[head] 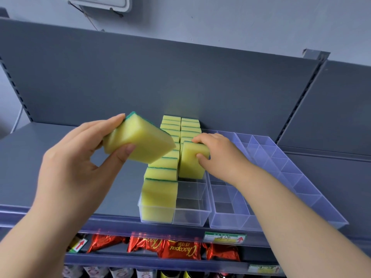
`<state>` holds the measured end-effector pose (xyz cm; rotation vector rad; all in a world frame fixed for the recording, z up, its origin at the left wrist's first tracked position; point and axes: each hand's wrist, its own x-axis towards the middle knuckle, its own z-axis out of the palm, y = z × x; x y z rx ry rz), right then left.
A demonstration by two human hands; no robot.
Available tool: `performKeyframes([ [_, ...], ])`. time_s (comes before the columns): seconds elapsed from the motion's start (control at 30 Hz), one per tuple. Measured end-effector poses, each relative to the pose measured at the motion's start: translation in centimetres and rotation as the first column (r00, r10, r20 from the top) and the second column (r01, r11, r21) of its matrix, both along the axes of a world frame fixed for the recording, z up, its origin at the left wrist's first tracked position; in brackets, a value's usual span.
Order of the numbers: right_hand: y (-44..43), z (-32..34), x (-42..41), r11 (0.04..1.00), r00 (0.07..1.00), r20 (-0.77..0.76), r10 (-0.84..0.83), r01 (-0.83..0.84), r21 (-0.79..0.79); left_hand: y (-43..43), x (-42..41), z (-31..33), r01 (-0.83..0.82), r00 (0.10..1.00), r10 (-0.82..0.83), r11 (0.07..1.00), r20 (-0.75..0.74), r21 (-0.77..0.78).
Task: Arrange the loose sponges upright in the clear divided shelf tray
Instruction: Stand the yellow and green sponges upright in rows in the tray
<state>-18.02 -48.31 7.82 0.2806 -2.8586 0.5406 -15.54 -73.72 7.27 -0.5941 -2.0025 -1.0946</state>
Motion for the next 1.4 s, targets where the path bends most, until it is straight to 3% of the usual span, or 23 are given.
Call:
performKeyframes([
  [0.3,0.0,-1.6,-0.5,0.977,0.995,-0.076,0.061,-0.044,0.208,0.2,0.4,0.2,-0.012,1.000,0.013,0.999,0.021,-0.032],
  [0.5,0.5,-2.0,-0.6,0.994,0.998,-0.046,0.053,-0.048,0.103,2.1,0.1,2.0,0.165,0.970,-0.169,0.985,0.176,0.041],
  [0.63,0.9,-1.2,-0.4,0.997,0.999,0.050,0.007,-0.003,-0.073,4.1,-2.3,3.3,0.370,0.811,-0.400,0.916,0.426,0.155],
  [0.73,1.9,-0.4,-0.3,0.991,0.995,0.092,0.035,-0.023,-0.132,5.2,-4.2,3.2,0.421,0.760,-0.384,0.906,0.525,0.053],
  [0.83,2.7,0.1,-0.3,0.989,0.984,0.170,0.056,-0.031,-0.146,5.9,-5.2,2.6,0.403,0.803,-0.255,0.898,0.539,-0.175],
  [1.0,3.6,-0.1,-0.2,0.995,0.974,0.222,0.041,-0.019,-0.101,6.7,-5.1,2.6,0.341,0.876,-0.133,0.849,0.463,-0.403],
  [1.13,3.6,-0.3,-0.4,0.998,0.975,0.213,0.055,-0.048,-0.041,7.7,-5.0,3.3,0.319,0.916,-0.085,0.747,0.393,-0.583],
  [1.4,2.8,0.1,-0.5,0.994,0.984,0.160,0.079,-0.090,0.060,9.7,-4.5,2.9,0.276,0.945,-0.030,0.611,0.327,-0.742],
])
